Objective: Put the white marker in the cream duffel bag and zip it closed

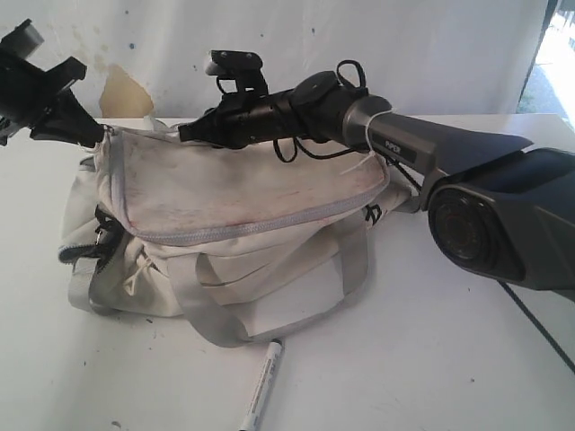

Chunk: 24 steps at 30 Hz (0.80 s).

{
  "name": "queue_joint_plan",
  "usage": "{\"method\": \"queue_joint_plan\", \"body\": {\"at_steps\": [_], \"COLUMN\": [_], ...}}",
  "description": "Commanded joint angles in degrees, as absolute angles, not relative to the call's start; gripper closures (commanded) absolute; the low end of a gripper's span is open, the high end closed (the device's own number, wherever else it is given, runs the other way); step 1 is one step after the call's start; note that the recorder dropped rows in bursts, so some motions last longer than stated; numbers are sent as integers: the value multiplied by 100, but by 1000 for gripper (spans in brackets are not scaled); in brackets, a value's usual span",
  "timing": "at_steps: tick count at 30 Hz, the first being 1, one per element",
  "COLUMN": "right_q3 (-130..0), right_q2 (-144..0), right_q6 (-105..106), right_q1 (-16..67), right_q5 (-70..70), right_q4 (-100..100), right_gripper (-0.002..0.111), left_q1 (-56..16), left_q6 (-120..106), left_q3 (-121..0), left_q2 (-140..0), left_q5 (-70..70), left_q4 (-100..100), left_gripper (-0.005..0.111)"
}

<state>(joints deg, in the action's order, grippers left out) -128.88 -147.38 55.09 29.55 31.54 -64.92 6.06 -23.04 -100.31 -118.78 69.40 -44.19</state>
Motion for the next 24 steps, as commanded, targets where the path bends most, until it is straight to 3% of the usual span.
{"method": "queue_joint_plan", "body": {"at_steps": [1,7,11,17,20,24], "right_q3": [-12995,-13057,-13057,-13057,-13057,-13057], "right_q2": [-14674,-14674,-14674,-14686,-14701,-14742], "right_q6": [5478,6399,7910,8221,8425,8626], "right_q1": [2920,2964,3143,3419,3503,3556], "right_q5": [3272,3254,3291,2817,2768,2717], "right_q4": [-6483,-6496,-6556,-7091,-7091,-7091], "right_gripper": [108,106,84,52,45,43], "left_q1": [603,603,603,568,513,437], "left_q6": [-2094,-2106,-2123,-2134,-2164,-2257], "left_q3": [-10067,-10067,-10067,-10067,-10067,-10067], "left_q2": [-11736,-11736,-11736,-11736,-11736,-11736], "left_q5": [6996,6996,6996,6996,6996,6996], "left_q4": [-4060,-4060,-4060,-4060,-4060,-4060], "left_gripper": [107,107,107,107,107,107]}}
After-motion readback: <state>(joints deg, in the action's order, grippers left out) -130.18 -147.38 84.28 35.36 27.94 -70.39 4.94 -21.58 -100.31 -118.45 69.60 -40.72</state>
